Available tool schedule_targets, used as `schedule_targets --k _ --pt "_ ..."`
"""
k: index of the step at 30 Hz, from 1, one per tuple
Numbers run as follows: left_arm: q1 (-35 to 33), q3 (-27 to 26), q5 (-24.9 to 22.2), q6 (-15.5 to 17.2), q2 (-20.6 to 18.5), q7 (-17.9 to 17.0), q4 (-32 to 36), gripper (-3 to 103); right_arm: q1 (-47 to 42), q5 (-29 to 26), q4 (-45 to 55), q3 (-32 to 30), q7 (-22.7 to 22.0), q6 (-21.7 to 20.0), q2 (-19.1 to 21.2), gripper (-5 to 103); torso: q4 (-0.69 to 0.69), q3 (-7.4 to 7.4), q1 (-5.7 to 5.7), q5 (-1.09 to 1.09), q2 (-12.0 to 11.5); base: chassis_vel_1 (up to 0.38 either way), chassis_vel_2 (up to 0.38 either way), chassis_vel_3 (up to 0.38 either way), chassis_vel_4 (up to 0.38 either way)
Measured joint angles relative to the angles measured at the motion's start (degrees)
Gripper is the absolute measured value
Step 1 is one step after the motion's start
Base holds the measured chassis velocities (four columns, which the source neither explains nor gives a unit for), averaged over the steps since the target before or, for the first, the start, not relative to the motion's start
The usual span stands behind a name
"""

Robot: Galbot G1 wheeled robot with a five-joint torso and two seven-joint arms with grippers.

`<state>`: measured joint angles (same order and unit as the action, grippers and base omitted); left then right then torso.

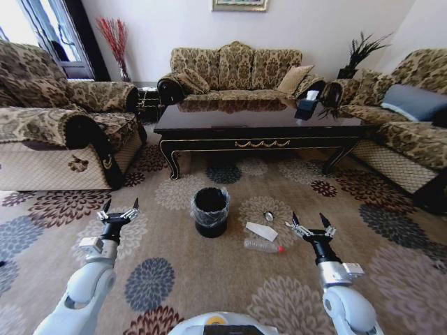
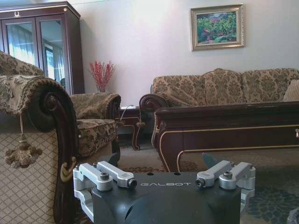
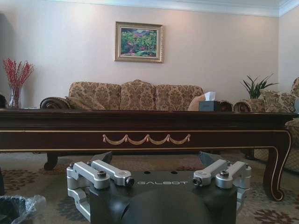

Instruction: Move to the front of the table and pick up the trash from the floor, then place it into the trash bin.

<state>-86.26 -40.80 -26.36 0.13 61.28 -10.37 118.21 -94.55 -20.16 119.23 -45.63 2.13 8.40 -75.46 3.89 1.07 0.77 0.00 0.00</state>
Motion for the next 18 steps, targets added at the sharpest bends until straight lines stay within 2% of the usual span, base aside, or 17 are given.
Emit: schedule_targets --k 6,9,10,15,18 --pt "0.6 1.8 -0.2 2.5 -0.7 -0.3 0.2 100 0.0 -1.1 0.2 0.5 -1.4 0.0 -0.2 100 -0.02 0.00 0.00 0.00 0.0 -0.119 0.123 0.134 -0.140" --pt "1.5 4.9 -0.3 5.2 -1.6 -1.3 0.8 100 0.0 -1.2 0.2 0.7 -2.4 0.0 -0.2 100 -0.01 0.01 0.00 0.00 0.0 -0.044 0.054 0.025 -0.044" --pt "1.5 4.9 -0.3 5.2 -1.6 -1.3 0.8 100 0.0 -1.2 0.2 0.7 -2.4 0.0 -0.2 100 -0.01 0.01 0.00 0.00 0.0 0.000 0.000 0.000 0.000" --pt "4.5 11.2 -2.5 10.7 -4.0 -5.0 3.0 100 0.7 -1.1 -0.1 1.9 -3.2 0.0 0.1 100 0.01 -0.01 -0.01 0.00 0.0 0.000 0.000 0.000 0.000" --pt "4.9 12.3 -3.7 12.0 -4.4 -6.5 3.9 100 1.4 -1.1 -0.5 2.9 -3.4 -0.1 0.6 100 -0.01 -0.01 -0.01 0.01 0.0 0.000 0.000 0.000 0.000"
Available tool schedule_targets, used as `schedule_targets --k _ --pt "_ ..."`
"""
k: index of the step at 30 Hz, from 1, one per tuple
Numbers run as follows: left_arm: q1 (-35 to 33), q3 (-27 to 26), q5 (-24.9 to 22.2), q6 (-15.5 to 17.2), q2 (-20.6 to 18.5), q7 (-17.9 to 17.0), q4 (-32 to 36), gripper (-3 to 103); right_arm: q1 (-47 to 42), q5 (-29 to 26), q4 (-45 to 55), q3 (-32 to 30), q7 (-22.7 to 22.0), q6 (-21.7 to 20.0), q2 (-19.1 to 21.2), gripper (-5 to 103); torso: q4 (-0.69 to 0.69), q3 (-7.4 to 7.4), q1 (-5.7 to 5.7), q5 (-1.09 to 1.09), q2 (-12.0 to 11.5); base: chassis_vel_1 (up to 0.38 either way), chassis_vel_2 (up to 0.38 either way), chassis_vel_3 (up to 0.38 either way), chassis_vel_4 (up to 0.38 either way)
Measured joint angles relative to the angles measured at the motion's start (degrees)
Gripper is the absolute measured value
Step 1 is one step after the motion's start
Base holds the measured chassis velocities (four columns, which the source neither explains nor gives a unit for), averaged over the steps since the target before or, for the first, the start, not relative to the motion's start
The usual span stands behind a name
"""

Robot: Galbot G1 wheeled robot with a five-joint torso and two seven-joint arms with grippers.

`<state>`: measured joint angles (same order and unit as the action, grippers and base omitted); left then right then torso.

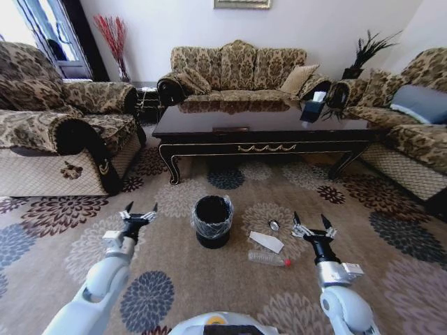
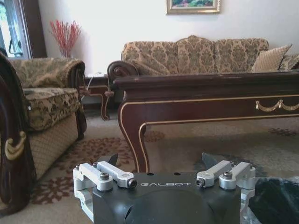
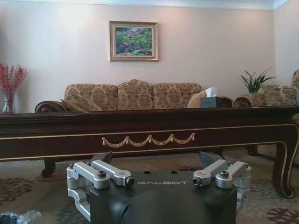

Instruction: Move to the front of the table and pick up the trash from the floor, then place it into the trash bin.

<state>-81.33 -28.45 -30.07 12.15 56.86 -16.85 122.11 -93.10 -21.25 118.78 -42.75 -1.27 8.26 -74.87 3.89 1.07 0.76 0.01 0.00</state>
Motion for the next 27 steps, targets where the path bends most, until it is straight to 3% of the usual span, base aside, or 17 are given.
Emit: schedule_targets --k 1,3,4,8,9,10,13,14,15,17,19,22,27 --pt "0.8 1.0 -1.6 1.3 -0.4 -1.3 0.5 100 0.5 0.0 -0.3 0.7 -0.1 -0.1 0.4 100 -0.05 0.01 0.00 0.01 0.0 0.000 0.000 0.000 0.000" --pt "4.5 3.7 -6.1 4.0 -1.6 -4.1 0.6 100 0.3 0.0 -0.5 1.0 -0.1 -0.1 0.7 100 -0.04 0.00 0.00 -0.02 0.0 0.000 0.000 0.000 0.000" --pt "4.5 3.7 -6.1 4.0 -1.6 -4.1 0.6 100 0.3 0.0 -0.5 1.0 -0.1 -0.1 0.7 100 -0.04 0.00 0.00 -0.02 0.0 0.000 0.000 0.000 0.000" --pt "13.1 8.9 -15.1 9.0 -4.1 -8.7 -0.7 100 -0.1 0.0 -0.5 0.8 -0.2 -0.1 0.6 100 0.03 0.00 0.00 -0.01 0.0 0.000 0.000 0.000 0.000" --pt "17.4 12.1 -19.0 11.5 -5.1 -11.0 -1.9 100 0.0 0.0 -0.4 0.8 -0.4 -0.1 0.6 100 0.04 0.00 0.01 0.00 0.0 0.000 0.000 0.000 0.000" --pt "17.4 12.1 -19.0 11.5 -5.1 -11.0 -1.9 100 0.0 0.0 -0.4 0.8 -0.4 -0.1 0.6 100 0.04 0.00 0.01 0.00 0.0 0.000 0.000 0.000 0.000" --pt "23.9 17.7 -25.5 16.5 -5.9 -15.7 -4.0 100 0.0 0.3 -0.3 1.0 -0.6 -0.2 0.3 100 -0.01 0.01 0.01 -0.01 0.0 0.000 0.000 0.000 0.000" --pt "26.8 20.1 -29.5 19.1 -5.9 -18.8 -4.7 100 0.0 0.5 -0.3 1.0 -0.7 -0.2 0.1 100 -0.01 0.01 0.01 -0.01 0.0 0.000 0.000 0.000 0.000" --pt "26.8 20.1 -29.5 19.1 -5.9 -18.8 -4.7 100 0.0 0.5 -0.3 1.0 -0.7 -0.2 0.1 100 -0.01 0.01 0.01 -0.01 0.0 0.000 0.000 0.000 0.000" --pt "30.6 23.1 -34.8 21.9 -5.5 -23.0 -5.7 100 0.0 0.5 -0.3 0.9 -0.8 -0.3 0.1 100 0.00 0.01 0.01 0.00 0.0 0.000 0.000 0.000 0.000" --pt "31.7 24.0 -36.2 22.5 -5.4 -24.1 -6.0 100 0.0 0.5 -0.3 0.9 -0.9 -0.3 0.1 100 0.00 0.01 0.01 0.01 0.0 0.000 0.000 0.000 0.000" --pt "39.5 29.0 -44.9 25.5 -3.4 -30.3 -9.2 100 -0.1 0.4 -0.3 0.4 -1.0 -0.3 0.2 100 0.00 0.01 0.01 0.00 0.0 0.000 0.000 0.000 0.000" --pt "45.0 32.6 -52.9 28.4 -1.3 -36.5 -13.2 100 -0.1 0.3 -0.3 -0.1 -1.2 -0.4 0.2 100 0.00 0.01 0.01 0.01 0.0 0.000 0.000 0.000 0.000"
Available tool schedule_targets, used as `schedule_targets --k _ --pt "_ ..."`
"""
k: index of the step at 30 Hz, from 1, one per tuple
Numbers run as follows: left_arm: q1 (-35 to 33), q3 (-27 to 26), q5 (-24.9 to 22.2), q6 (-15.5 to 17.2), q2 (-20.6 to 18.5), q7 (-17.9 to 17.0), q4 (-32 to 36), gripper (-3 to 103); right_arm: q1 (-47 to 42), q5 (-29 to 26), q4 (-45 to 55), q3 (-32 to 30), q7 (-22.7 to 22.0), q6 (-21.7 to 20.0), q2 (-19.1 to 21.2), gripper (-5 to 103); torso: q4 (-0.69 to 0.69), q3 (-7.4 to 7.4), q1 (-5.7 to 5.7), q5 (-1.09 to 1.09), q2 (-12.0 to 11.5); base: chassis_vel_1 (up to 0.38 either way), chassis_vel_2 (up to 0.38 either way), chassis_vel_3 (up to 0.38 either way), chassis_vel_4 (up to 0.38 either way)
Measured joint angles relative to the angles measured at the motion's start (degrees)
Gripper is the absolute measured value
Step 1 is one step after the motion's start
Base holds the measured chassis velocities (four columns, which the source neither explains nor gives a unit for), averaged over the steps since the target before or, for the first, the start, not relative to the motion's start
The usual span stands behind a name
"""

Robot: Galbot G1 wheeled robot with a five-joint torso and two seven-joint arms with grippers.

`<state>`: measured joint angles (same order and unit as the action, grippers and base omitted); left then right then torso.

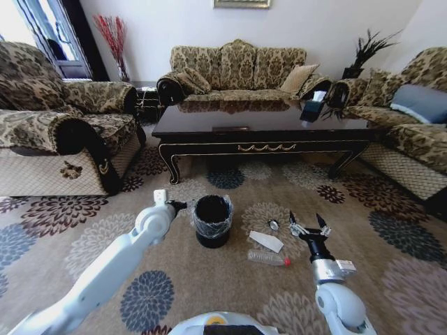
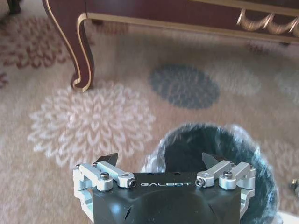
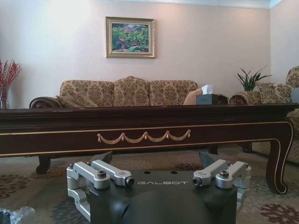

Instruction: Move to the front of the table and pick up the trash from the floor, then place it into the trash bin.

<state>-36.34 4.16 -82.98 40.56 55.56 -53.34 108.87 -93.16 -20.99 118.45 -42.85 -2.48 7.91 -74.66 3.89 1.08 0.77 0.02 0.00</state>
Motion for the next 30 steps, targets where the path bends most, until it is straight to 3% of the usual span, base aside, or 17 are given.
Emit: schedule_targets --k 3,5,10,21,30 --pt "1.1 0.8 -2.6 0.7 0.6 -1.5 -1.3 100 0.0 0.0 0.0 -0.1 0.0 0.0 0.0 100 0.00 0.00 0.00 -0.01 0.0 0.000 0.000 0.000 0.000" --pt "2.9 2.0 -7.1 1.5 1.9 -5.3 -3.8 100 0.0 0.0 -0.3 -0.2 -0.1 0.0 -0.2 100 0.00 0.00 0.00 -0.01 0.0 0.000 0.000 0.000 0.000" --pt "4.5 3.5 -11.4 1.5 4.0 -9.1 -7.9 100 0.1 0.0 -0.8 -0.3 -0.2 0.0 -0.3 100 -0.01 0.00 0.00 -0.01 0.0 0.000 0.000 0.000 0.000" --pt "6.5 3.8 -13.2 1.5 8.6 -10.5 -16.5 103 0.2 -0.2 -1.0 -0.7 -0.4 0.0 -0.1 100 -0.01 0.00 0.00 -0.02 0.0 0.000 0.000 0.000 0.000" --pt "7.3 2.3 -13.2 1.9 13.1 -10.5 -22.9 96 0.1 -0.2 -1.2 -0.8 -0.5 0.1 -0.2 100 0.00 -0.01 0.00 -0.01 0.0 0.000 0.000 0.000 0.000"
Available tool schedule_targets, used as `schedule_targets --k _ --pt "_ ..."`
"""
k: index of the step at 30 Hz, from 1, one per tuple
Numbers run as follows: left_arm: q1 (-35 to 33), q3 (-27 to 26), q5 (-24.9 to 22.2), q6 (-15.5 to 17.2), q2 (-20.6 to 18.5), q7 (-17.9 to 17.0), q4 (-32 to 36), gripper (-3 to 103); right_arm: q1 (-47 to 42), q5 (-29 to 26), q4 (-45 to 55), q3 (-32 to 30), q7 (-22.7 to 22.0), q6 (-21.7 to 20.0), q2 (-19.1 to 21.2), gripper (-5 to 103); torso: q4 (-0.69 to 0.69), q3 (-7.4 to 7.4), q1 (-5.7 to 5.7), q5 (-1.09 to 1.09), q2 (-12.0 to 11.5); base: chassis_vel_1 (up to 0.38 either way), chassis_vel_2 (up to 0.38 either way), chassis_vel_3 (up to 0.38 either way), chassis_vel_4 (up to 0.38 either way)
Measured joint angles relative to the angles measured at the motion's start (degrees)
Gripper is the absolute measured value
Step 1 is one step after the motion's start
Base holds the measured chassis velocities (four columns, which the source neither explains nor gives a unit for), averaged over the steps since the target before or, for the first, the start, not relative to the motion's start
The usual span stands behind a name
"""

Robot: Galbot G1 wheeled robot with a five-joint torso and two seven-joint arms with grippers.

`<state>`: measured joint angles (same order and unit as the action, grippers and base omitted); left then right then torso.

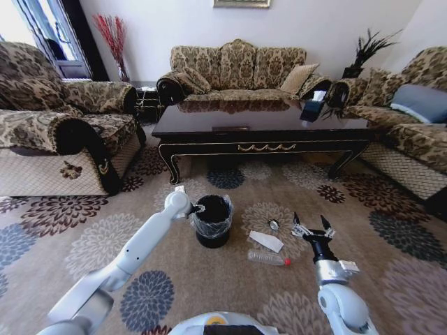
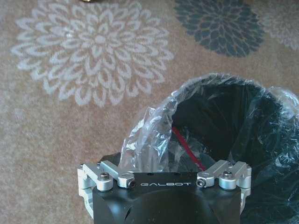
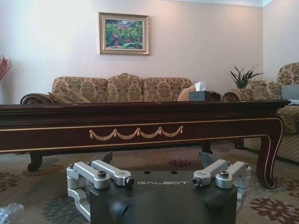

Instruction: Move to the front of the table and pick up the trash from the floor, then place it into the trash bin.

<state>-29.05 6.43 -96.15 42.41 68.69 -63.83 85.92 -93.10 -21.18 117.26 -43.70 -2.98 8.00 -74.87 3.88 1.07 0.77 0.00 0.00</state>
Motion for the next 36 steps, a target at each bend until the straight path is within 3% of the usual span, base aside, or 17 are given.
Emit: schedule_targets --k 8,12,20,21,24,25,28,30,33,36 --pt "0.2 -1.2 0.5 0.1 2.8 0.2 -3.7 94 -0.1 0.0 0.0 -0.1 0.0 0.0 0.0 100 0.00 0.00 0.00 0.00 0.0 0.000 0.000 0.000 0.000" --pt "0.4 -1.8 0.8 0.1 3.9 0.3 -5.6 87 -0.2 0.0 0.0 -0.2 -0.1 0.1 0.1 100 0.00 0.00 0.00 0.00 0.0 0.000 0.000 0.000 0.000" --pt "-0.1 -2.5 2.6 0.0 5.3 1.6 -8.0 55 0.0 0.0 -0.2 0.2 -0.1 0.1 0.1 100 0.00 0.00 0.00 0.00 0.0 0.000 0.000 0.000 0.000" --pt "-0.1 -2.5 2.6 0.0 5.3 1.6 -8.0 55 0.0 0.0 -0.2 0.2 -0.1 0.1 0.1 100 0.00 0.00 0.00 0.00 0.0 0.000 0.000 0.000 0.000" --pt "-0.2 -2.6 2.8 -0.1 4.8 1.8 -7.6 39 0.0 0.0 -0.4 0.4 -0.1 0.1 -0.1 100 -0.01 0.00 0.00 0.00 0.0 0.000 0.000 0.000 0.000" --pt "-0.2 -2.6 2.8 -0.1 4.8 1.8 -7.6 39 0.0 0.0 -0.4 0.4 -0.1 0.1 -0.1 100 -0.01 0.00 0.00 0.00 0.0 0.000 0.000 0.000 0.000" --pt "-0.3 -2.6 2.8 -0.2 4.1 2.0 -7.1 23 0.2 0.1 -0.7 0.9 -0.1 0.1 -0.1 100 -0.01 0.00 -0.01 0.00 0.0 0.000 0.000 0.000 0.000" --pt "-0.3 -2.5 2.9 -0.2 4.1 2.0 -7.1 23 0.3 0.1 -0.7 1.0 -0.1 0.1 -0.2 100 -0.01 0.00 -0.01 0.00 0.0 0.000 0.000 0.000 0.000" --pt "-0.9 -2.7 3.3 -0.2 3.8 2.4 -7.3 9 0.4 0.2 -0.8 1.3 -0.2 0.1 -0.3 100 -0.01 0.00 -0.01 0.02 0.0 0.000 0.000 0.000 0.000" --pt "-1.4 -2.8 3.4 -0.2 3.7 2.7 -7.1 3 0.3 0.3 -0.9 1.3 -0.2 0.1 -0.4 100 0.02 -0.01 -0.01 -0.01 0.0 0.000 0.000 0.000 0.000"
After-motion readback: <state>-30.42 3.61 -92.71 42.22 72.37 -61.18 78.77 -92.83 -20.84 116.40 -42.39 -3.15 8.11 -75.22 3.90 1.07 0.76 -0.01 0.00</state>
